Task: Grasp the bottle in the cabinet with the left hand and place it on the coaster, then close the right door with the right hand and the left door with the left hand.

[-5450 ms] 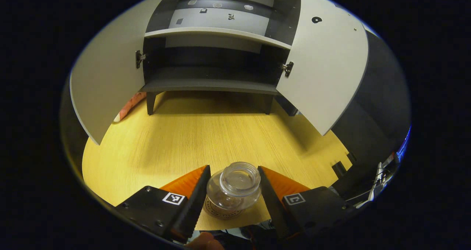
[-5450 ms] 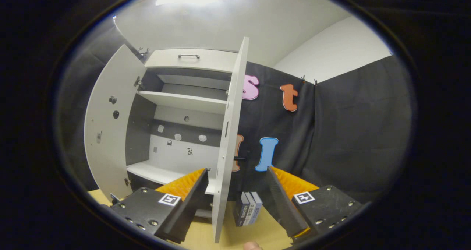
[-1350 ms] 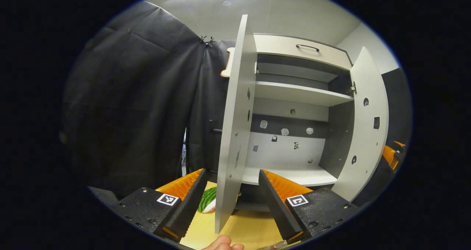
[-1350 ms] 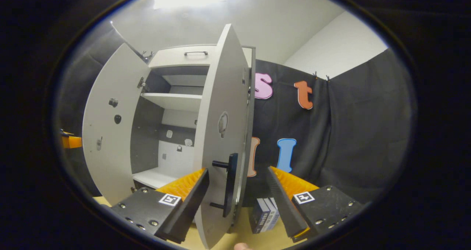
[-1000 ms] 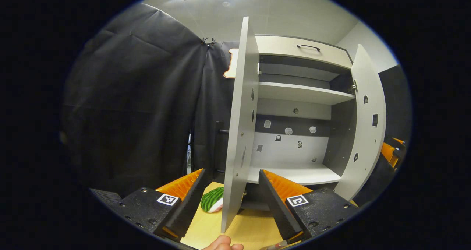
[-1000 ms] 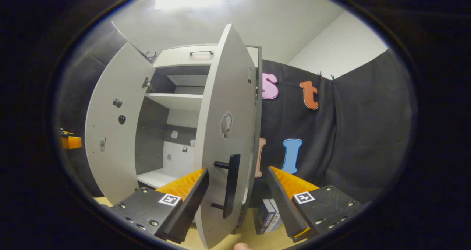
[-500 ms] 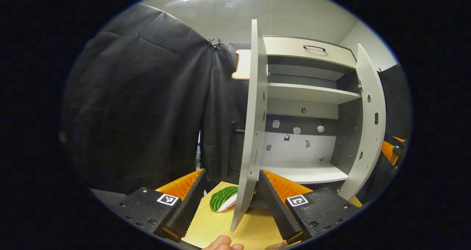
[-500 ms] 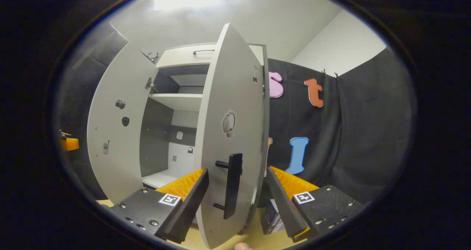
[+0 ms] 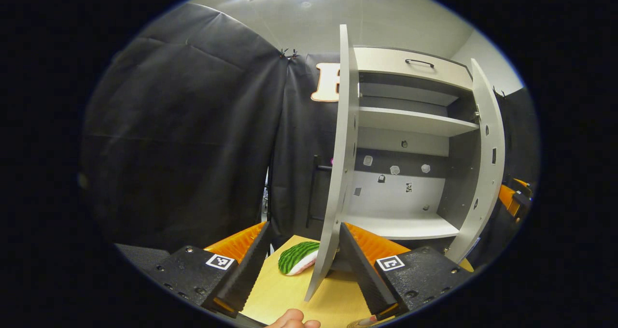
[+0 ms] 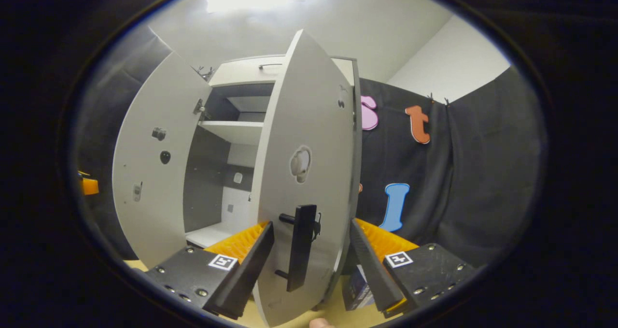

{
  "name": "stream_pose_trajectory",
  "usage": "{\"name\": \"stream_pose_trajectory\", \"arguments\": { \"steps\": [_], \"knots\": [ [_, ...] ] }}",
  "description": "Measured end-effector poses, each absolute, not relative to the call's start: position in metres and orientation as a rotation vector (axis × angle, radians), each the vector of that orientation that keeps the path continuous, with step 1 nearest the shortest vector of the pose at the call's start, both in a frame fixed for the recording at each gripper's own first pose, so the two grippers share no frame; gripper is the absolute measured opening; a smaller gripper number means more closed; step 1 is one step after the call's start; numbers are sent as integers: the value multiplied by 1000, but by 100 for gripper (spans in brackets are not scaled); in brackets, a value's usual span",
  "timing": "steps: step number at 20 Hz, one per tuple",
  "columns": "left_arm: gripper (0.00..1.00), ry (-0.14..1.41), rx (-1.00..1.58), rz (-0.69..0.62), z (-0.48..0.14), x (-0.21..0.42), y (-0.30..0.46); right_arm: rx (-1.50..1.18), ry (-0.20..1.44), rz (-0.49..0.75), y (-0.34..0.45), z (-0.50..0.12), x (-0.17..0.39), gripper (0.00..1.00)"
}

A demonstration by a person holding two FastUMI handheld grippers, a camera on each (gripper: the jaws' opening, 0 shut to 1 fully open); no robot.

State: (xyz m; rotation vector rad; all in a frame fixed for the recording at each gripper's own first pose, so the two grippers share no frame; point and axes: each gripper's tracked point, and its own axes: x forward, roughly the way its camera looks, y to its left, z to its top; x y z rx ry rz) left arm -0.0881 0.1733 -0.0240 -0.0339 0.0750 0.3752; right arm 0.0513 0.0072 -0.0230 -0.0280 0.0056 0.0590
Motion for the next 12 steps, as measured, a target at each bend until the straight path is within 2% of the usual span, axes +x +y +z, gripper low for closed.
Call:
{"name": "stream_pose_trajectory", "arguments": {
  "steps": [1, 7, 12],
  "knots": [
    [92, 78, -31, 377, -24, -88, 173, -27, 6, 72, 12, -23, 52, 95],
    [92, 85, -18, 395, -23, -86, 175, -47, -24, 155, 48, -18, 52, 93],
    [92, 89, -18, 414, -25, -86, 176, -70, -26, 193, 68, -20, 51, 95]
  ]
}}
